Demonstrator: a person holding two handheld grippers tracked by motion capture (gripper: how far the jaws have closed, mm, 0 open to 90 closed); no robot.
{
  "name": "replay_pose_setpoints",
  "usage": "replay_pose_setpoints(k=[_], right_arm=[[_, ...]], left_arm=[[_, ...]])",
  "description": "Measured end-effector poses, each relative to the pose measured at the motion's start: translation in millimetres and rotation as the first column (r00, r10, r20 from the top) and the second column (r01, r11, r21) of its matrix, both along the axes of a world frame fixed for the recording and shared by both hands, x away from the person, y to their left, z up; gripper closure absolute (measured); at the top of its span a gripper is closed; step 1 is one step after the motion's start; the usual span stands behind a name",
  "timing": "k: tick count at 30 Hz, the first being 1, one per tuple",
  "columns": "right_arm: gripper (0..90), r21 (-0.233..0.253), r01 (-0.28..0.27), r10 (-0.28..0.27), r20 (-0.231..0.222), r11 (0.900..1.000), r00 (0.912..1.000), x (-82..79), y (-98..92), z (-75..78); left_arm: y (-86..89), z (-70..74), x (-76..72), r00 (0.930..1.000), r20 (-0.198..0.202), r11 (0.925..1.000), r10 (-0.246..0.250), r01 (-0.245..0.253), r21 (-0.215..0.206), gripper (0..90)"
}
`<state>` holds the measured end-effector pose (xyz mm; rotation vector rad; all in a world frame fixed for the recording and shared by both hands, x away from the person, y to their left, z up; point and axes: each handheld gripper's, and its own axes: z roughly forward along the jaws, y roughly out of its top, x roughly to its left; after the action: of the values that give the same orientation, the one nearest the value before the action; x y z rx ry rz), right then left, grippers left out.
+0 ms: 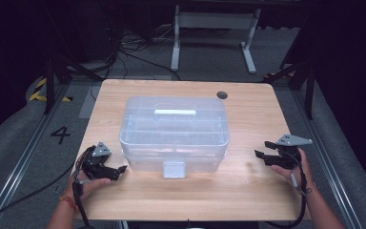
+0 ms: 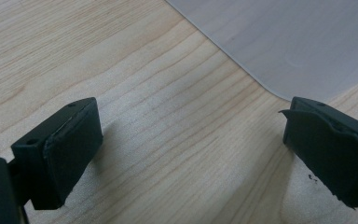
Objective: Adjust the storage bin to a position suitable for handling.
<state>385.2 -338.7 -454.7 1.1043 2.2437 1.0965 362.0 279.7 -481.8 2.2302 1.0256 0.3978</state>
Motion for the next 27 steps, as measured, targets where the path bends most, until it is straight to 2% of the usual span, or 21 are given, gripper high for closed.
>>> replay_pose_setpoints(k=[7, 17, 27], right_arm=[[38.3, 0.024, -0.021, 0.02, 0.05, 1.0, 0.9986, -3.8, 6.6, 20.9], [35.4, 0.028, -0.043, 0.04, 0.108, 0.999, 0.9934, -6.7, 16.9, 43.9], [33.1, 0.06, -0.085, 0.073, 0.184, 0.995, 0.9802, -8.3, 33.1, 78.6]], left_arm=[[-0.6, -0.5, -0.5, 1.0, 0.0, 0.9999, 0.009, -0.009, -0.008, 5.1], [-0.4, -0.4, -0.6, 1.0, 0.005, 1.0, 0.008, -0.008, -0.002, 5.2], [-0.5, -0.4, -0.7, 0.9999, 0.007, 1.0, 0.009, -0.009, -0.004, 5.4]])
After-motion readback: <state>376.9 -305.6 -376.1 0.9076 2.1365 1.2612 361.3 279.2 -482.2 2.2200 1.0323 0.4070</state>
